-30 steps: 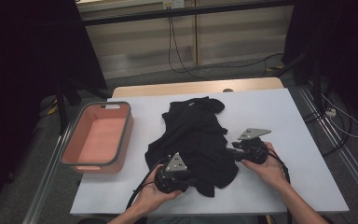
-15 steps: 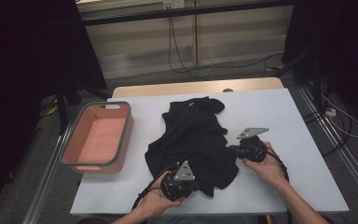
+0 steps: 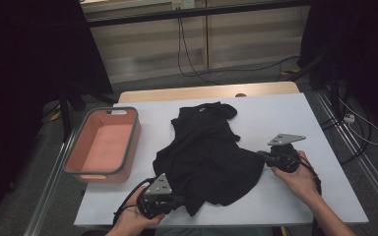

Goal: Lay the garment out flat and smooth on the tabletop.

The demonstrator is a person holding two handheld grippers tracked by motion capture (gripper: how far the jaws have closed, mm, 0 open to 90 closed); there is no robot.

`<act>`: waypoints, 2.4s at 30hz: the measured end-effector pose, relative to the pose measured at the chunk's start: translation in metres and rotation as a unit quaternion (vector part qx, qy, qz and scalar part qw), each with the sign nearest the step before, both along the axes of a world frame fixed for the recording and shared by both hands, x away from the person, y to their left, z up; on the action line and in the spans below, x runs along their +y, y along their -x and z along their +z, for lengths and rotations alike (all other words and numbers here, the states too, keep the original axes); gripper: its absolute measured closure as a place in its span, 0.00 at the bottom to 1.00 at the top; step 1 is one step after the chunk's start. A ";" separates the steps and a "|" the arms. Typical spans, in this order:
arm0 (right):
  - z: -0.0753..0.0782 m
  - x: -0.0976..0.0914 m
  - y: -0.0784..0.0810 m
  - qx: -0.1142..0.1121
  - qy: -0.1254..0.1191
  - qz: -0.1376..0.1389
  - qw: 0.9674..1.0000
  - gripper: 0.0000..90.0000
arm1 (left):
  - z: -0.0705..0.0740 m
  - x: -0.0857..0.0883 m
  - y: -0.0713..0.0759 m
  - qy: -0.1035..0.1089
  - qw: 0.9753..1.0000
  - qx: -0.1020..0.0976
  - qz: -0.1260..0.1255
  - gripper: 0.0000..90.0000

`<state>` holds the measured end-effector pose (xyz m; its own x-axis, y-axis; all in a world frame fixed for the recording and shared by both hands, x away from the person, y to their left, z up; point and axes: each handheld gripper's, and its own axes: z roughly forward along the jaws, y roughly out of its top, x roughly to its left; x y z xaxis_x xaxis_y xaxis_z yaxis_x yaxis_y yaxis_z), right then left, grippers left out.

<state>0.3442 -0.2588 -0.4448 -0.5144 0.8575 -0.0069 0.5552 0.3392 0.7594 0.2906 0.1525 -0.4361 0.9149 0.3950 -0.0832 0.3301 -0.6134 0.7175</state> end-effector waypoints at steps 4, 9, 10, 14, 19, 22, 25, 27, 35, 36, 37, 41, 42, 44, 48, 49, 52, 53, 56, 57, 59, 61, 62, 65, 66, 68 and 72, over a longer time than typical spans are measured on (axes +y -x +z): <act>0.003 -0.020 0.013 -0.008 0.002 -0.017 1.000 1.00 | 0.004 0.019 -0.002 0.005 1.000 -0.007 0.004 0.98; -0.001 -0.047 0.022 -0.021 -0.012 -0.054 0.998 1.00 | 0.008 0.032 -0.007 0.016 1.000 -0.013 0.017 0.98; -0.002 -0.049 0.021 -0.020 -0.010 -0.059 0.998 1.00 | 0.008 0.033 -0.007 0.018 1.000 -0.012 0.019 0.98; -0.006 -0.049 0.019 -0.013 -0.026 -0.048 0.998 0.97 | 0.003 0.033 -0.007 0.025 0.999 0.003 0.020 0.94; -0.004 -0.035 0.021 -0.022 -0.016 -0.034 0.999 0.75 | 0.004 0.021 -0.005 0.027 0.999 0.003 0.016 0.80; 0.002 -0.031 0.024 -0.040 -0.022 -0.034 0.998 0.70 | 0.008 0.015 -0.003 0.038 0.999 -0.002 0.020 0.76; 0.004 -0.025 0.029 -0.038 -0.037 -0.007 0.999 0.70 | 0.012 0.008 -0.003 0.043 0.999 -0.005 0.016 0.74; 0.005 -0.016 0.033 -0.037 -0.037 0.018 0.998 0.71 | 0.013 0.002 -0.001 0.043 0.999 -0.010 0.017 0.73; 0.004 0.023 0.045 -0.015 -0.029 0.115 0.993 0.78 | 0.006 -0.026 -0.009 0.014 1.000 0.002 0.009 0.77; 0.003 0.026 0.045 -0.009 -0.025 0.120 0.992 0.79 | 0.004 -0.030 -0.013 0.004 1.000 0.010 0.009 0.77; 0.001 0.032 0.045 -0.005 -0.016 0.127 0.992 0.79 | 0.003 -0.033 -0.015 0.004 1.000 0.013 0.010 0.77; -0.004 0.047 0.044 0.010 -0.012 0.161 0.987 0.73 | -0.008 -0.049 -0.017 -0.013 1.000 0.017 0.001 0.74; -0.006 0.050 0.045 0.014 -0.008 0.167 0.986 0.71 | -0.011 -0.052 -0.015 -0.017 1.000 0.014 0.002 0.72; -0.010 0.056 0.047 0.013 0.008 0.182 0.983 0.66 | -0.017 -0.055 -0.014 -0.033 0.999 0.015 0.000 0.69; -0.014 0.061 0.046 0.017 0.018 0.178 0.984 0.51 | -0.021 -0.055 -0.012 -0.022 1.000 0.000 0.001 0.64; -0.015 0.062 0.044 0.017 0.020 0.178 0.984 0.49 | -0.022 -0.055 -0.012 -0.019 1.000 0.001 0.002 0.63; -0.016 0.064 0.042 0.020 0.033 0.179 0.983 0.48 | -0.022 -0.057 -0.012 -0.017 1.000 0.007 -0.005 0.59; -0.018 0.065 0.041 0.025 0.040 0.183 0.982 0.46 | -0.021 -0.058 -0.013 -0.031 0.999 0.002 -0.021 0.56; -0.019 0.065 0.040 0.025 0.034 0.186 0.982 0.46 | -0.023 -0.060 -0.010 -0.028 0.999 -0.006 -0.014 0.55; -0.019 0.065 0.040 0.025 0.033 0.186 0.982 0.49 | -0.023 -0.061 -0.009 -0.027 0.999 -0.009 -0.014 0.55; -0.019 0.064 0.039 0.024 0.029 0.192 0.981 0.63 | -0.023 -0.060 -0.009 -0.028 0.999 -0.015 -0.012 0.60; -0.019 0.064 0.039 0.021 0.031 0.193 0.980 0.72 | -0.022 -0.060 -0.010 -0.031 0.999 -0.016 -0.003 0.71; -0.019 0.065 0.039 0.021 0.030 0.192 0.981 0.76 | -0.021 -0.060 -0.010 -0.041 0.999 -0.021 -0.004 0.81; -0.018 0.065 0.040 0.023 0.031 0.193 0.980 0.90 | -0.021 -0.058 -0.011 -0.036 0.999 -0.010 -0.013 0.97; -0.017 0.066 0.040 0.026 0.030 0.192 0.981 0.93 | -0.021 -0.057 -0.011 -0.037 0.999 -0.005 -0.014 0.98; -0.016 0.065 0.042 0.030 0.031 0.189 0.981 0.98 | -0.020 -0.057 -0.011 -0.037 0.999 0.001 -0.012 0.99; -0.015 0.065 0.048 0.034 0.029 0.189 0.981 1.00 | -0.018 -0.052 -0.009 -0.043 0.999 0.014 -0.029 0.99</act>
<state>0.2964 -0.1941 -0.4602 -0.7964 0.6047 -0.0050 0.4300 0.5721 0.6985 0.2996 0.1004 -0.4542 0.9340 0.3489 -0.0769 0.3119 -0.6915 0.6515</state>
